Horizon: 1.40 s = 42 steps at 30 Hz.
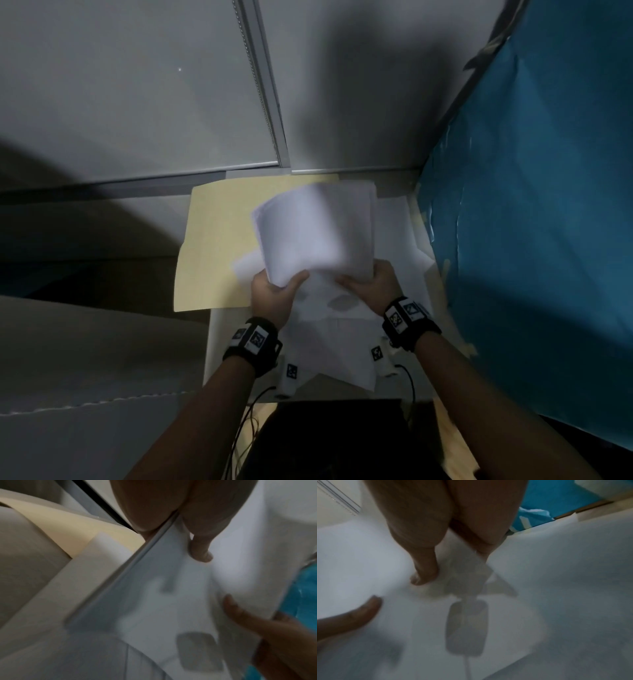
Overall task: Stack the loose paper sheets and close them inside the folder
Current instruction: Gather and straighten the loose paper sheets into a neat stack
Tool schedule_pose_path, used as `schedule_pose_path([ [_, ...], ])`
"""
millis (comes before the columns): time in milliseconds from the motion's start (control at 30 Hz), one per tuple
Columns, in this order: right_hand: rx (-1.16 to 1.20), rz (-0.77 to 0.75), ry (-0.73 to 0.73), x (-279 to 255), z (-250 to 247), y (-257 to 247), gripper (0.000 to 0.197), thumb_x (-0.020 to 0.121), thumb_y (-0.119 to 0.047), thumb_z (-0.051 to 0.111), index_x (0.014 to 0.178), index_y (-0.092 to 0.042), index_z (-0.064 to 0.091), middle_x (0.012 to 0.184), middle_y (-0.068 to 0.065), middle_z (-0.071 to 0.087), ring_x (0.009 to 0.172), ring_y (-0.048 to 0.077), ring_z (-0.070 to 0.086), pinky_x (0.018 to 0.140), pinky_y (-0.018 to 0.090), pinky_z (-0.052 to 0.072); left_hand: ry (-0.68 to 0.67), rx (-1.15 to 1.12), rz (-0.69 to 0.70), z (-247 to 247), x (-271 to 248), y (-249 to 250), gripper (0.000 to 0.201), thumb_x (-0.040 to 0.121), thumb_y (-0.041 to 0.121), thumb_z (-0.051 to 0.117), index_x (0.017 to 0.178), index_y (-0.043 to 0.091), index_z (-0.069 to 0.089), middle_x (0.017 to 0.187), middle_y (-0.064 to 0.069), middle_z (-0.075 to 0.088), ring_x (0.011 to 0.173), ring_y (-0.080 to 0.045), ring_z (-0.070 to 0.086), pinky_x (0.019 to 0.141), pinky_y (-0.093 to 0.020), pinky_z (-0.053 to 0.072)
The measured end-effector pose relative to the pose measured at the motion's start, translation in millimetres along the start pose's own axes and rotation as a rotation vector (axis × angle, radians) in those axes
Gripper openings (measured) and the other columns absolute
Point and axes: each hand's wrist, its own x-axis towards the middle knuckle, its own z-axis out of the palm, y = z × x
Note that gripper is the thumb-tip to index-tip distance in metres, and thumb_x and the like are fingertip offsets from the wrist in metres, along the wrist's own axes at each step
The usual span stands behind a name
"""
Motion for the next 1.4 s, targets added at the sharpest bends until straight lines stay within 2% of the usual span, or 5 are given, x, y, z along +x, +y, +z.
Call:
schedule_pose_path([
  [200, -0.315, 0.110, 0.399, 37.0, -62.7, 53.6, 0.076, 0.064, -0.048, 0.090, 0.127, -0.024, 0.055, 0.130, 0.000, 0.055, 0.118, 0.020, 0.054, 0.098, 0.040, 0.052, 0.234, -0.096, -0.031, -37.9, 1.8, 4.7, 0.046, 0.082, 0.020, 0.092, 0.121, 0.008, 0.070, 0.109, 0.002, 0.073, 0.093, -0.007, 0.071, 0.069, -0.011, 0.058],
  [367, -0.927, 0.266, 0.160, 61.5, -74.7, 78.7, 0.125, 0.052, -0.067, 0.086, 0.150, -0.017, 0.028, 0.149, 0.014, 0.035, 0.137, 0.037, 0.036, 0.110, 0.051, 0.034, 0.088, 0.114, -0.275, -63.0, -10.2, -46.1, 0.046, 0.073, 0.026, 0.096, 0.110, 0.010, 0.074, 0.107, -0.013, 0.078, 0.098, -0.031, 0.075, 0.090, -0.046, 0.062],
  [567, -0.825, 0.280, 0.123, 89.8, -73.1, 68.0, 0.136, 0.045, -0.054, 0.096, 0.152, -0.016, 0.021, 0.152, 0.013, 0.026, 0.141, 0.036, 0.031, 0.111, 0.052, 0.040, -0.004, 0.274, -0.331, -44.2, -31.0, -87.9, 0.055, 0.076, 0.023, 0.095, 0.122, 0.000, 0.074, 0.111, -0.016, 0.078, 0.100, -0.034, 0.076, 0.085, -0.044, 0.062],
  [1133, -0.657, -0.176, 0.412, 80.7, -92.6, -76.9, 0.029, 0.099, -0.016, 0.050, 0.127, -0.017, 0.054, 0.110, 0.017, 0.068, 0.098, 0.037, 0.065, 0.082, 0.038, 0.053, 0.064, 0.172, -0.118, -4.3, -15.5, -62.0, 0.051, 0.086, 0.008, 0.083, 0.133, 0.013, 0.065, 0.112, -0.001, 0.069, 0.104, -0.029, 0.070, 0.086, -0.037, 0.054],
  [1400, -0.651, -0.629, 0.631, 29.6, -103.1, -140.0, 0.019, 0.102, -0.013, 0.047, 0.108, -0.006, 0.064, 0.092, 0.018, 0.068, 0.079, 0.036, 0.061, 0.066, 0.025, 0.027, -0.088, 0.238, 0.106, -15.4, -20.2, -69.0, 0.123, 0.073, -0.005, 0.085, 0.164, 0.049, 0.021, 0.164, 0.028, 0.034, 0.141, -0.003, 0.043, 0.099, -0.014, 0.045],
])
